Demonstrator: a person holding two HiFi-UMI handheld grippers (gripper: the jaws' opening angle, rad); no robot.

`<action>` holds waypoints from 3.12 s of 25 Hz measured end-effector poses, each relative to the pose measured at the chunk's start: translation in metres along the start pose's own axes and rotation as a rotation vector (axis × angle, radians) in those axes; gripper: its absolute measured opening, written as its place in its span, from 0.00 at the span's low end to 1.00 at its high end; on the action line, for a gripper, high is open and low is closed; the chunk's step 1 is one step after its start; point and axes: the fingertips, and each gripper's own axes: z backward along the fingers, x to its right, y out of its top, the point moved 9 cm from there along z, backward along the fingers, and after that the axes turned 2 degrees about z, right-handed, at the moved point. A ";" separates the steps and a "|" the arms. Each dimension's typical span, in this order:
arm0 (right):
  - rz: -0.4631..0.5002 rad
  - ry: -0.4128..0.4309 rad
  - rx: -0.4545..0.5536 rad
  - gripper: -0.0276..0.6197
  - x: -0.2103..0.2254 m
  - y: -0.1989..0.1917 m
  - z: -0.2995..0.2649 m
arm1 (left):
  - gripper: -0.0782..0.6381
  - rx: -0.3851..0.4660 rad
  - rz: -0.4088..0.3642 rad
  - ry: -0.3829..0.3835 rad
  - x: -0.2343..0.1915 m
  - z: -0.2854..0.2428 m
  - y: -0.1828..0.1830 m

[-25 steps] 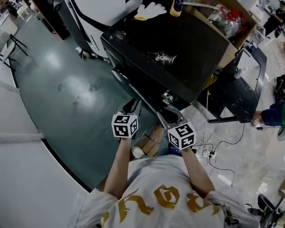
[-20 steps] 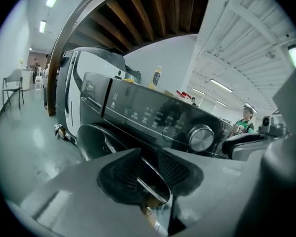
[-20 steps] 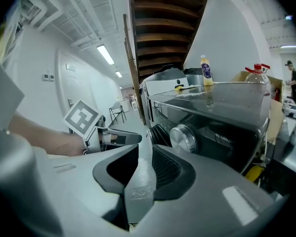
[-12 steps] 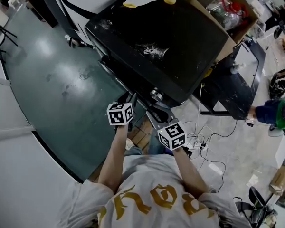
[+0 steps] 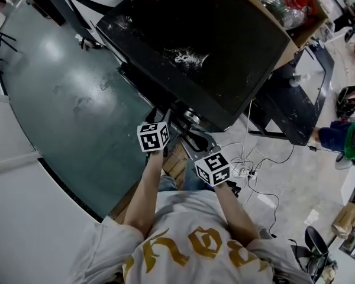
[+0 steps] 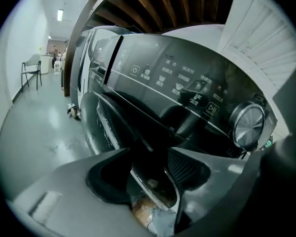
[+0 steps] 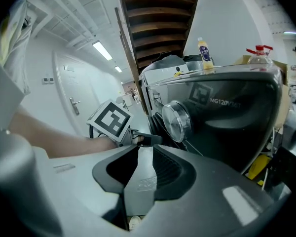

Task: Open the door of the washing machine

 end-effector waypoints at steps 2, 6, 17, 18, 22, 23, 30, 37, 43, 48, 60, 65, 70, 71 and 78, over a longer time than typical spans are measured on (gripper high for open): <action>-0.006 -0.006 0.003 0.23 0.002 0.000 0.001 | 0.41 -0.004 -0.018 0.013 0.000 -0.002 -0.001; -0.011 -0.017 0.007 0.23 0.003 0.000 0.001 | 0.43 -0.005 -0.006 0.028 -0.001 -0.005 -0.002; -0.003 -0.018 0.008 0.22 -0.005 0.003 -0.002 | 0.44 -0.017 0.025 0.013 -0.004 -0.006 -0.002; -0.005 -0.020 0.007 0.22 -0.005 0.003 -0.002 | 0.44 -0.017 0.025 0.011 -0.004 -0.006 -0.003; -0.011 -0.025 0.009 0.22 -0.004 0.003 -0.001 | 0.44 -0.013 0.023 0.008 -0.007 -0.002 -0.006; -0.010 -0.026 0.009 0.22 -0.004 0.003 -0.001 | 0.44 -0.012 0.023 0.008 -0.008 0.000 -0.007; 0.007 -0.021 0.016 0.21 -0.011 0.006 -0.005 | 0.43 -0.022 0.025 0.003 -0.017 0.010 -0.014; 0.030 -0.011 0.023 0.21 -0.024 0.008 -0.009 | 0.41 -0.032 0.030 0.004 -0.026 0.022 -0.021; 0.044 0.002 0.025 0.21 -0.035 0.009 -0.014 | 0.39 -0.046 0.031 0.012 -0.037 0.035 -0.028; 0.059 0.011 0.023 0.21 -0.043 0.011 -0.020 | 0.38 -0.052 0.037 0.023 -0.048 0.045 -0.034; 0.097 0.041 0.009 0.21 -0.061 0.015 -0.033 | 0.34 -0.054 0.056 0.049 -0.073 0.072 -0.046; 0.100 0.047 0.008 0.21 -0.066 0.015 -0.036 | 0.33 -0.052 0.064 0.070 -0.083 0.082 -0.050; 0.110 0.062 0.006 0.21 -0.072 0.016 -0.041 | 0.31 -0.051 0.067 0.093 -0.094 0.092 -0.053; 0.111 0.066 0.005 0.21 -0.073 0.016 -0.042 | 0.31 -0.051 0.070 0.098 -0.096 0.094 -0.054; 0.115 0.077 0.004 0.20 -0.080 0.017 -0.051 | 0.30 -0.047 0.074 0.140 -0.117 0.110 -0.059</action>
